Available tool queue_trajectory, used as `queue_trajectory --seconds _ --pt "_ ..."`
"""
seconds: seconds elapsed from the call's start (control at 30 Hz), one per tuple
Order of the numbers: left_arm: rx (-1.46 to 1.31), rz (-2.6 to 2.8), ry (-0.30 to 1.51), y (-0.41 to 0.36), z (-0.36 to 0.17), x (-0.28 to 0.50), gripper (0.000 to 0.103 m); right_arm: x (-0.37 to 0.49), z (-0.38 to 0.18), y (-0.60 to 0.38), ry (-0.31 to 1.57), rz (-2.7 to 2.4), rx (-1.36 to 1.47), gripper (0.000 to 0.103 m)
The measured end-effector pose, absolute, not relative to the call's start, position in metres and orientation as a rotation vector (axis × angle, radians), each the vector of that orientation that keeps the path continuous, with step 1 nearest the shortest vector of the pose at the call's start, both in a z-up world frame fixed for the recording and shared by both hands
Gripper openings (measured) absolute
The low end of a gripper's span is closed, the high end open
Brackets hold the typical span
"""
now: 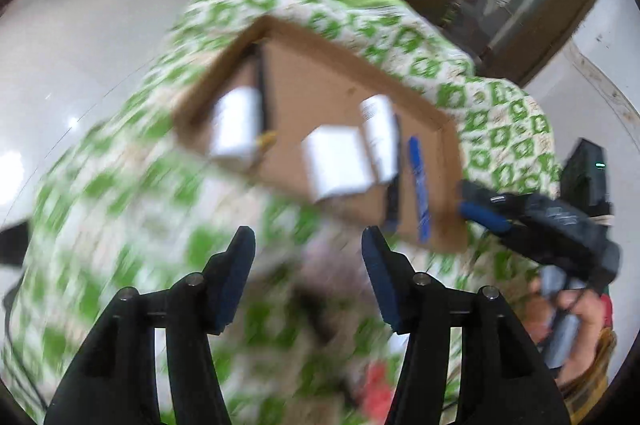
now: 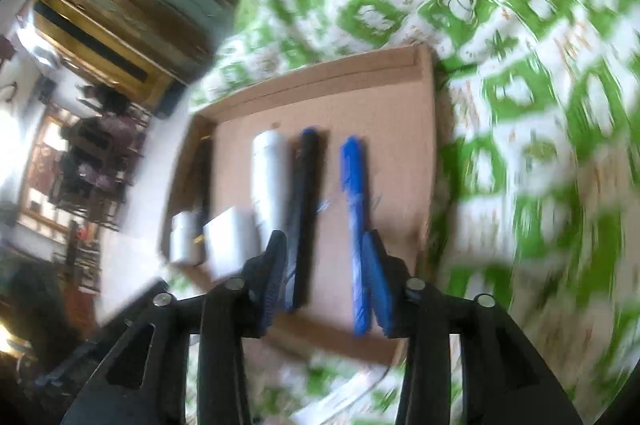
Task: Organize rigid objects
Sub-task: 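Lift both tools away from the tray toward the remaining items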
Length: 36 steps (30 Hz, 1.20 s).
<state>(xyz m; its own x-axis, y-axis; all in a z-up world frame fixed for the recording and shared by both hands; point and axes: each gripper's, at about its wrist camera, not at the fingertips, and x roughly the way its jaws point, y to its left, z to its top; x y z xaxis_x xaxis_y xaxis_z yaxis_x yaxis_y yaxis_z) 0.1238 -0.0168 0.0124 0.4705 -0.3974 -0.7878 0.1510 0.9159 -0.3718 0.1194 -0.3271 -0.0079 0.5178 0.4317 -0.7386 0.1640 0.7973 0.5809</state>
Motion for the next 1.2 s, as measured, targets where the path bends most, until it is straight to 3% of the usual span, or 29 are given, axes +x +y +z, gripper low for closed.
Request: queue_trajectory --seconds 0.27,0.5,0.67,0.83,0.93,1.0,1.2 --pt "-0.33 -0.255 0.977 0.014 -0.001 0.083 0.054 0.037 -0.007 -0.292 1.075 0.271 0.627 0.056" --pt "-0.206 -0.295 1.023 -0.015 -0.009 0.074 0.054 0.031 -0.022 -0.281 1.158 0.261 0.601 0.056" --pt "-0.237 -0.252 1.063 -0.007 -0.018 0.079 0.054 0.016 -0.039 -0.254 1.279 0.335 0.568 0.048" --pt "-0.264 -0.236 1.072 -0.001 -0.02 0.079 0.054 0.012 -0.046 -0.224 1.334 0.381 0.426 0.047" --pt "-0.24 -0.235 1.089 -0.006 -0.023 0.079 0.054 0.009 -0.055 -0.211 1.381 0.368 0.316 0.032" --pt "-0.222 -0.245 1.097 -0.01 -0.023 0.079 0.054 0.009 -0.053 -0.207 1.368 0.372 0.294 0.027" --pt "-0.165 -0.276 1.134 -0.027 -0.023 0.082 0.054 0.013 -0.034 -0.241 1.259 0.268 0.379 0.026"
